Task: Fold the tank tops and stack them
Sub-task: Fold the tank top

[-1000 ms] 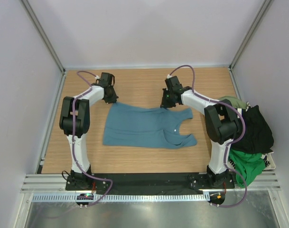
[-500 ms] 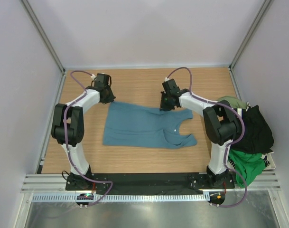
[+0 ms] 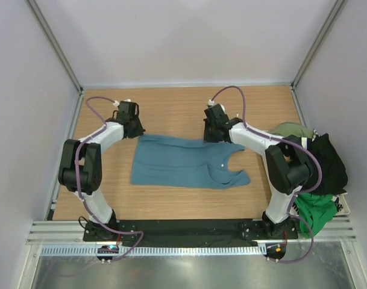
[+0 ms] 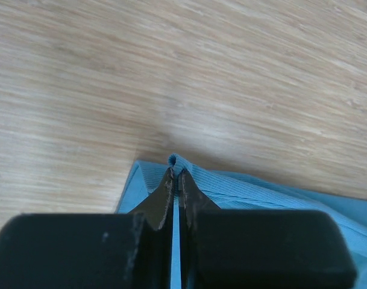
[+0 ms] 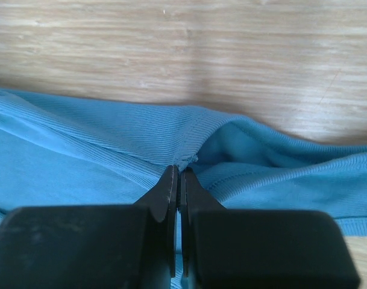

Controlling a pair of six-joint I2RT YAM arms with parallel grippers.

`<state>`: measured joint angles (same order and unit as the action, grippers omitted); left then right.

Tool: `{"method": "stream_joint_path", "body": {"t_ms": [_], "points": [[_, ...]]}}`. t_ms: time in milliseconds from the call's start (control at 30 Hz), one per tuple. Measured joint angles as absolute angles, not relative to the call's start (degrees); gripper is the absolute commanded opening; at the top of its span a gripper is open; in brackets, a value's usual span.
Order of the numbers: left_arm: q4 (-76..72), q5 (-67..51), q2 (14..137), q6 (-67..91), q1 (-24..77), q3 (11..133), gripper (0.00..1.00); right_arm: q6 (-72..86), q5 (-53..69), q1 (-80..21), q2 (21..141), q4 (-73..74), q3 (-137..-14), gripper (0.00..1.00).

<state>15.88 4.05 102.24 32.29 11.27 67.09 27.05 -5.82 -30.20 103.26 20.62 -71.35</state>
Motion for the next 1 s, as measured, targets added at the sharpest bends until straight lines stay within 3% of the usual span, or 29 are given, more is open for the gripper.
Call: {"method": "stream_joint_path", "body": {"t_ms": [1000], "points": [[13.0,3.1,82.2,34.3,11.3,48.4,0.00,30.5,-11.2,-39.0,91.4,17.6,-55.9,0.02]]}}
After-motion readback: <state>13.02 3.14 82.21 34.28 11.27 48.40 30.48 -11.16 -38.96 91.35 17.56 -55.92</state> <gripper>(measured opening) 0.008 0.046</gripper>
